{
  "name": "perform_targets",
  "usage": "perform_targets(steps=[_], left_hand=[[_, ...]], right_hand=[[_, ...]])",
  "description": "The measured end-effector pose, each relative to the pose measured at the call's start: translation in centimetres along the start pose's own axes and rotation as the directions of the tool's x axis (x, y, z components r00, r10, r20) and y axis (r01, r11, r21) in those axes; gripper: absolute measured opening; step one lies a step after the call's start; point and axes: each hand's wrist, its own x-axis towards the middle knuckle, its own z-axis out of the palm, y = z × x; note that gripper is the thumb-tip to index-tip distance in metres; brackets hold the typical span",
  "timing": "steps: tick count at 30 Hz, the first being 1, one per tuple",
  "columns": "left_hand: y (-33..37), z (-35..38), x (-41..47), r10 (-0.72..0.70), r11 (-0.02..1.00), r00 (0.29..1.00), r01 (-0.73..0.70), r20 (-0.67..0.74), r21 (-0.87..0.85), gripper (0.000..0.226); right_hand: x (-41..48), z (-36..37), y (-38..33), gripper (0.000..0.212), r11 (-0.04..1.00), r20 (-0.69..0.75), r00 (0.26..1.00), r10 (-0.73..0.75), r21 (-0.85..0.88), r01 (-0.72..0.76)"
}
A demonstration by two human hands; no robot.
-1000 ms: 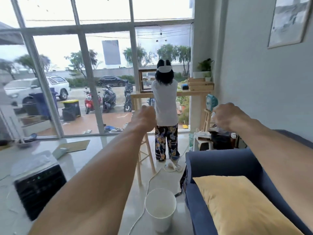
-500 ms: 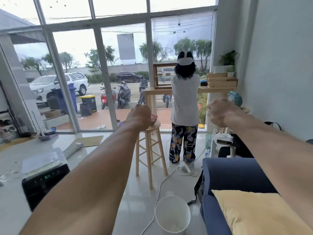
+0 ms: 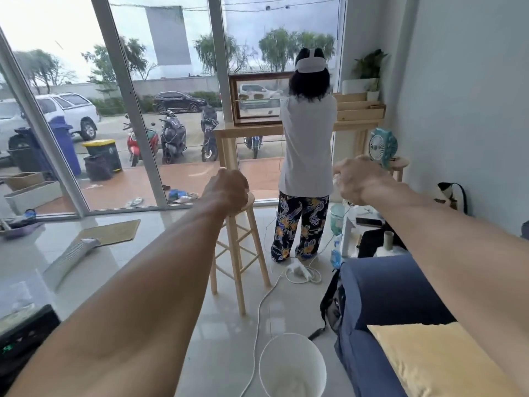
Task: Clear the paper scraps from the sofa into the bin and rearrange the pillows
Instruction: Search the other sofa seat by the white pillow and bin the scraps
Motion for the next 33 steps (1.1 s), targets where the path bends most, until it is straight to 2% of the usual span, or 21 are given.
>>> perform_targets(steps=[6,10,16,19,25,30,33], left_hand=[[-2.7,6.3,2.6,-0.015,1.0,0.997,0.014,0.07,0.004,0.033],[-4.0,12.2,3.0,-0.034,0.999,0.992,0.034,0.124,0.0,0.027],[-5.8,22.1,2.3,-0.042,0.998,0.991,0.048,0.13,-0.048,0.022],[-7.1,29.8,0.2,-0.033,0.999,0.988,0.038,0.153,-0.034,0.024],[-10.7,44.9,-3.2,-0.032,0.999,0.983,0.036,0.183,-0.018,0.025],[-12.2,53.0,-4.5,-0.008,1.0,0.987,0.008,0.158,0.001,0.025],[-13.2,56.3,-5.6,-0.006,1.0,0.989,0.003,0.149,0.018,0.027]], right_hand=[[3.7,6.3,-0.3,0.022,1.0,0.066,0.998,0.003,-0.007,-0.003],[4.9,12.1,0.5,0.017,0.999,0.088,0.996,-0.005,-0.032,0.008],[5.3,22.2,2.5,0.015,0.999,0.093,0.995,-0.017,-0.047,0.022],[3.8,30.3,4.3,0.024,0.999,0.126,0.992,0.002,-0.048,0.004],[0.7,44.4,6.5,0.016,0.997,0.156,0.988,-0.005,-0.071,0.016],[-0.4,52.8,8.4,0.037,1.0,0.141,0.99,-0.006,0.02,0.003],[-1.1,56.7,9.1,0.038,0.998,0.166,0.986,0.018,0.049,-0.027]])
